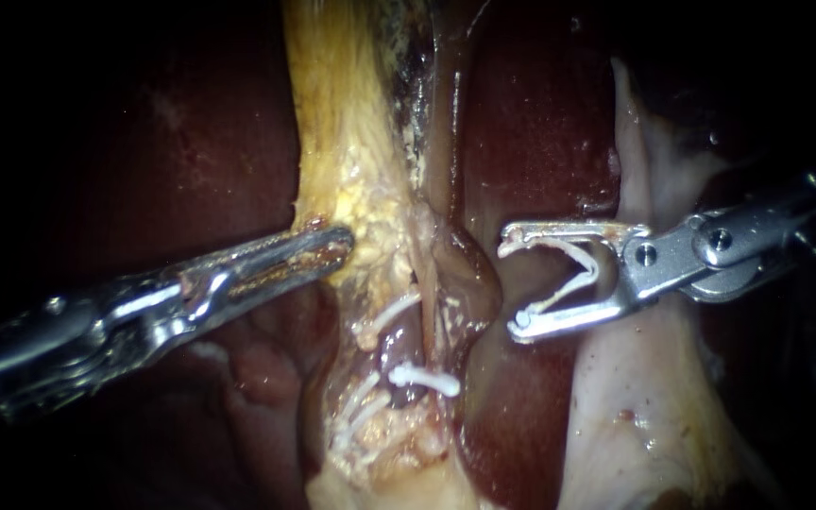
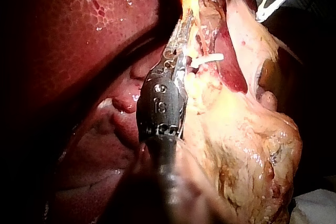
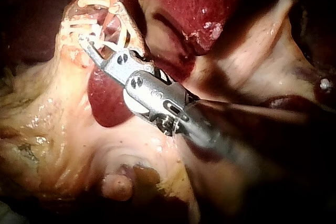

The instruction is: Clipping second clip right tube

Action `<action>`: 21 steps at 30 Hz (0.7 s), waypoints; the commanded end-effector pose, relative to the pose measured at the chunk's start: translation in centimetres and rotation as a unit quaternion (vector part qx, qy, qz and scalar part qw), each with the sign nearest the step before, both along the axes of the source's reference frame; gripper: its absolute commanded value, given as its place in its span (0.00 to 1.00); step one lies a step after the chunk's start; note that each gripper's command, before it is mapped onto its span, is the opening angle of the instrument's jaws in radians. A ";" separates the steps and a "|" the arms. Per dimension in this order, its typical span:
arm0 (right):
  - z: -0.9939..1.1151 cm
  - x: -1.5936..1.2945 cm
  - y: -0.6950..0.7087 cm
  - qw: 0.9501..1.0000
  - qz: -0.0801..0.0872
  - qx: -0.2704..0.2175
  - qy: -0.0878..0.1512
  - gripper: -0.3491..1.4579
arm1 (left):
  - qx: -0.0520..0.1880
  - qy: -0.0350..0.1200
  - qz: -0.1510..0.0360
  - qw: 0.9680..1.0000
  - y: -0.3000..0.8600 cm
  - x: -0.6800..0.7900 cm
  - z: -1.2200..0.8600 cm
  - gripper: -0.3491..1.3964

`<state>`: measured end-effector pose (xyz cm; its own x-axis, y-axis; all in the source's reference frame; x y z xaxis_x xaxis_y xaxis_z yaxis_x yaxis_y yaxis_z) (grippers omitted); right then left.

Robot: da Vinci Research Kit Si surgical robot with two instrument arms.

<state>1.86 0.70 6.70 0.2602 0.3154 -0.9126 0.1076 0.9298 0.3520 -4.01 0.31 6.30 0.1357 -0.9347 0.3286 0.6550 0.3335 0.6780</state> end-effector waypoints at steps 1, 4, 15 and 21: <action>0.01 0.01 -0.02 1.000 0.000 0.000 0.000 0.52 | 0.001 0.000 0.000 1.000 0.01 0.01 -0.02 0.00; 0.10 0.09 -0.15 0.999 0.005 0.040 -0.004 0.52 | 0.005 -0.003 0.003 1.000 0.09 0.09 -0.15 0.00; 0.75 0.54 -0.57 0.985 0.007 0.168 -0.031 0.52 | -0.003 -0.015 -0.025 1.000 0.23 0.31 -0.87 0.00; 0.99 0.71 -0.58 0.982 0.013 0.184 -0.046 0.52 | -0.006 -0.016 -0.027 0.999 0.19 0.27 -1.02 0.00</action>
